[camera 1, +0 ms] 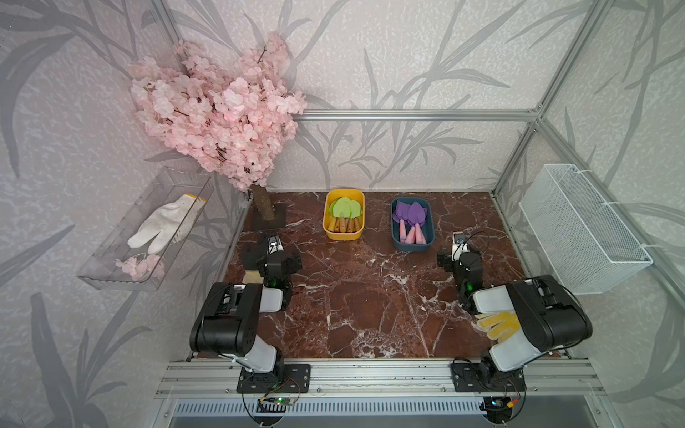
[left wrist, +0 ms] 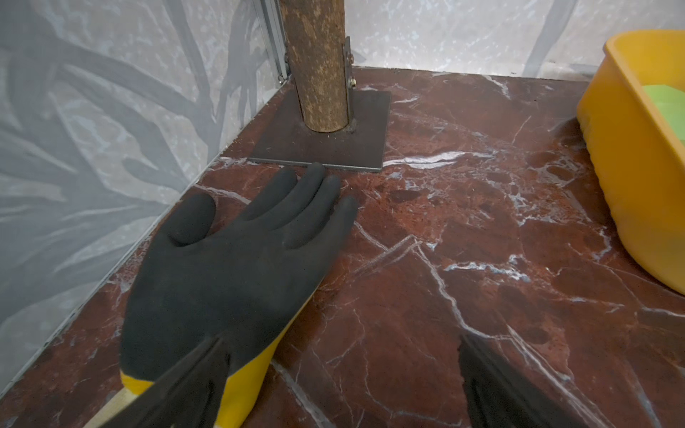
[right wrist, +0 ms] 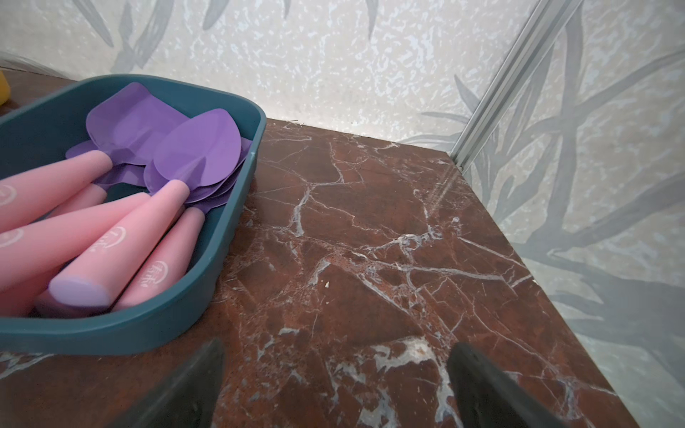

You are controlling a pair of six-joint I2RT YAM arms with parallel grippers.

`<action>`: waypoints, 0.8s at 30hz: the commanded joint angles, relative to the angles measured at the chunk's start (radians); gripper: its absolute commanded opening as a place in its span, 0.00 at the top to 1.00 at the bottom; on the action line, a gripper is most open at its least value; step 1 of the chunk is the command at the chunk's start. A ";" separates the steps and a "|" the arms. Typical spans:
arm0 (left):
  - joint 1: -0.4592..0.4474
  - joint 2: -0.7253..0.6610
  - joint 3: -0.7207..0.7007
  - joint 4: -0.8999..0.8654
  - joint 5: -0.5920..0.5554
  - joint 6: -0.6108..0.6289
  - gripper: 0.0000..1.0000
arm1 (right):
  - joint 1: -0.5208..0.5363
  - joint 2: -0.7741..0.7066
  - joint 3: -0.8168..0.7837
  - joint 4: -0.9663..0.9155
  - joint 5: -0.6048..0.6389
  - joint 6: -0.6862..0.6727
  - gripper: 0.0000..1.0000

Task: Sort the small shovels by color and place them into the storage box
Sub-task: Reset both arms

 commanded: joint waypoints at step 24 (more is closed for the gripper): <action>0.010 -0.019 0.027 0.024 0.031 0.016 0.00 | -0.021 0.002 0.004 0.014 -0.041 0.021 0.01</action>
